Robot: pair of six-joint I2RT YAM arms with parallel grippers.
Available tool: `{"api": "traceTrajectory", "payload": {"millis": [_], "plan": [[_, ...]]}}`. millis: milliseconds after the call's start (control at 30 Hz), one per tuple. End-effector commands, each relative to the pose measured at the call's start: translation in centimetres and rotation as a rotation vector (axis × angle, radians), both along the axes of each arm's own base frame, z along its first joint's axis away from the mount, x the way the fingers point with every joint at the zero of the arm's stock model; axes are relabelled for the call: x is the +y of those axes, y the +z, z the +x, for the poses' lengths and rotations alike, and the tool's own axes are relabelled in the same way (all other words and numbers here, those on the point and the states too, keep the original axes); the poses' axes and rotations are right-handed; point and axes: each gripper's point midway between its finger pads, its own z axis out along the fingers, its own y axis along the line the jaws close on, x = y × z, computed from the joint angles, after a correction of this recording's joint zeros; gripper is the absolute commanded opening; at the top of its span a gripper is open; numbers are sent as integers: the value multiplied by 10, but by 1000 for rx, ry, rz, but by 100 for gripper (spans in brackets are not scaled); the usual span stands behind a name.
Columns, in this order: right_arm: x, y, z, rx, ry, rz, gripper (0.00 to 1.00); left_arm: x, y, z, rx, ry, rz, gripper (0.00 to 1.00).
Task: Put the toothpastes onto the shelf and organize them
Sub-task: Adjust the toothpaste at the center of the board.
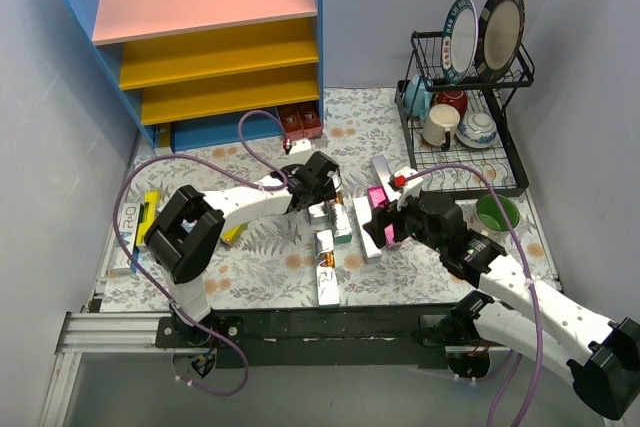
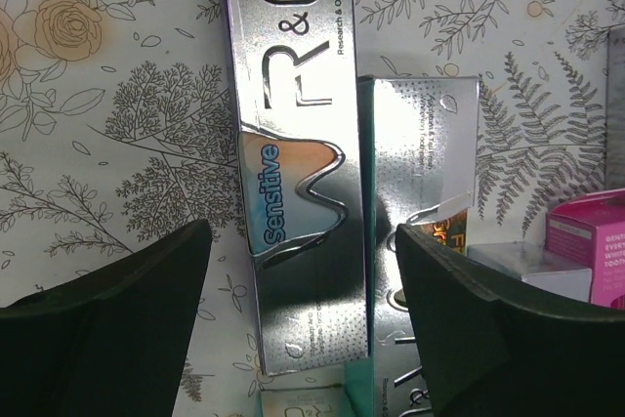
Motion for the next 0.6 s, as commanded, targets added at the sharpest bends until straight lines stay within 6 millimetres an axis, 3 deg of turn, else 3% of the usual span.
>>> {"api": "traceTrajectory", "payload": {"millis": [0,267,567], "plan": [[0,5,2,-28,-2,3,97,-1,7,15,-51,30,28,74],[-1,2,1,-23,1,-3,96,8,20,14,-95,62,9,71],[0,1,0,-23,8,-4,96,11,9,16,-79,68,23,67]]}}
